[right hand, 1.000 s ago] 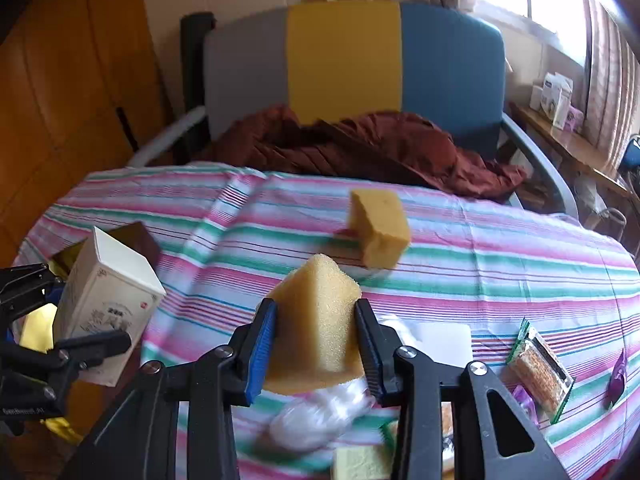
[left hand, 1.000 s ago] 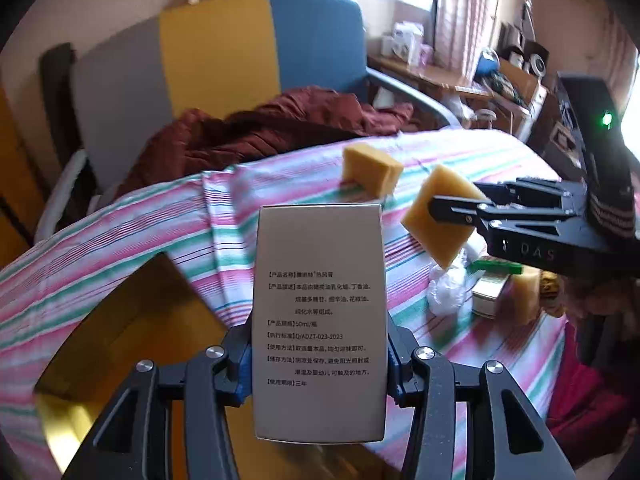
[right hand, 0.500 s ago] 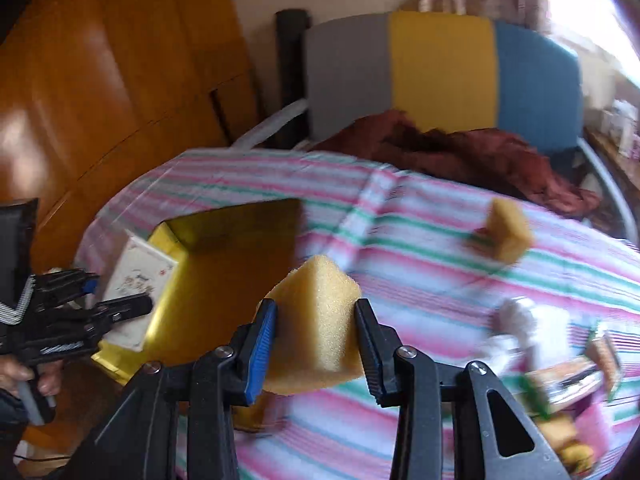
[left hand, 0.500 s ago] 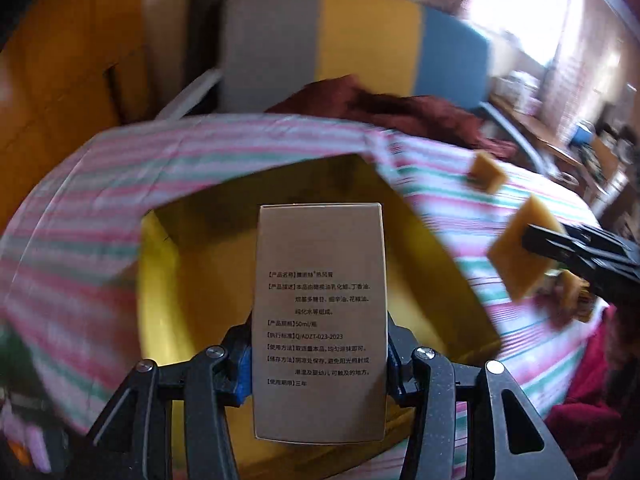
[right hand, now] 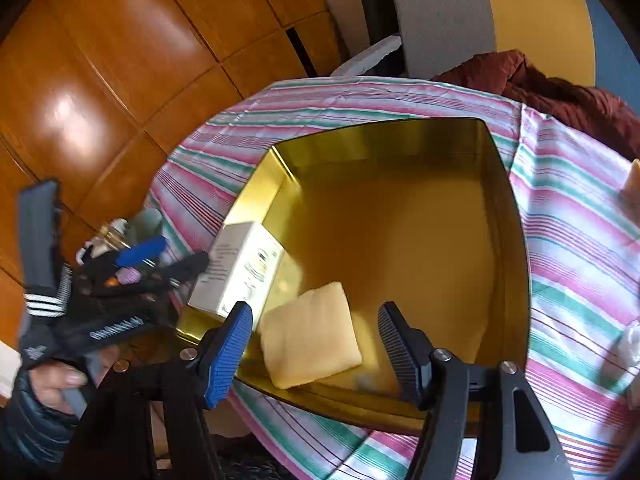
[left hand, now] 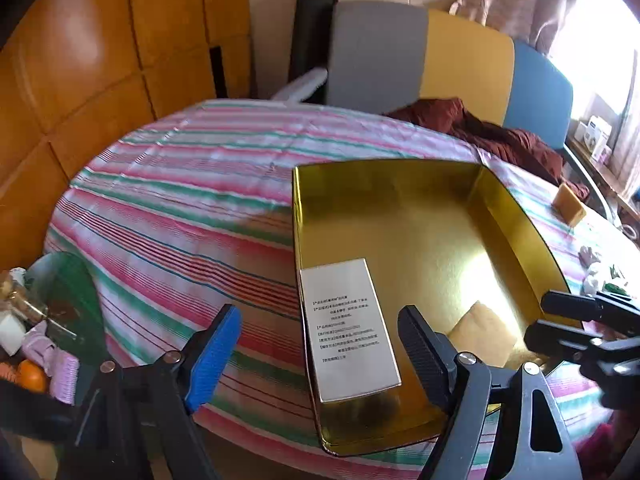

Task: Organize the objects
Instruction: 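Grasp the white box with the left gripper while the right grasps the yellow sponge, drop both into tray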

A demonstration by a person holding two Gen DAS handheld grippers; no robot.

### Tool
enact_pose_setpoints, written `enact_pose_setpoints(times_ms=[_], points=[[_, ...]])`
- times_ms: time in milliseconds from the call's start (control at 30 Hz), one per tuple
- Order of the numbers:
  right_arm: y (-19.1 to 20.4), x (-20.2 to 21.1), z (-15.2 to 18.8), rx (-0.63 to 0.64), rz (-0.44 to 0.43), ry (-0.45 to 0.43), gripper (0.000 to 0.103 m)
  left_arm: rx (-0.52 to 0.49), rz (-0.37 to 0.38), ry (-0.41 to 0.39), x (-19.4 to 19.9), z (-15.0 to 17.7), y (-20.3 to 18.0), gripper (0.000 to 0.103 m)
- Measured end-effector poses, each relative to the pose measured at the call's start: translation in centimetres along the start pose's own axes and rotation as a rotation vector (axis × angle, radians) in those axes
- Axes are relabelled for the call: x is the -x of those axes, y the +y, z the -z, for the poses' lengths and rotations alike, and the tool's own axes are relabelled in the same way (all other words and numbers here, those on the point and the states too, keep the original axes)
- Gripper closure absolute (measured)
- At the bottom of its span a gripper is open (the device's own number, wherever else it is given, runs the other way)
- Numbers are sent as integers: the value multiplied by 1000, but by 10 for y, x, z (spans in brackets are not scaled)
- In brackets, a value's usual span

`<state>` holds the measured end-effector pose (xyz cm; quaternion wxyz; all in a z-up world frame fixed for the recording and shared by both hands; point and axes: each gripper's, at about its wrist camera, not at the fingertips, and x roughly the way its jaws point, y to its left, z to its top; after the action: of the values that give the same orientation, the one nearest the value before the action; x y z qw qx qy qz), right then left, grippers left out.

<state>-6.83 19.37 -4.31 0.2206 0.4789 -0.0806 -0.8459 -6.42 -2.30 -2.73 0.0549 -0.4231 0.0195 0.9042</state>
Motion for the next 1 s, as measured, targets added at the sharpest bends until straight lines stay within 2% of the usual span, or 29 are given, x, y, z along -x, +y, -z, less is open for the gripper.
enact_pose_setpoints(times_ms=[67, 200, 333, 533, 1000], points=[[1, 4, 3, 19, 52, -9, 36, -5, -2, -28, 7, 0, -7, 21], [2, 16, 11, 55, 217, -60, 33, -50, -14, -95, 21, 1, -28, 10], [-3, 30, 18, 60, 329, -103, 30, -94, 8, -113, 27, 2, -49, 10], [-15, 51, 24, 22, 443, -155, 29, -124, 23, -114, 31, 7, -68, 10], [-33, 73, 38, -18, 529, -189, 29, -189, 59, -103, 34, 17, -99, 10]])
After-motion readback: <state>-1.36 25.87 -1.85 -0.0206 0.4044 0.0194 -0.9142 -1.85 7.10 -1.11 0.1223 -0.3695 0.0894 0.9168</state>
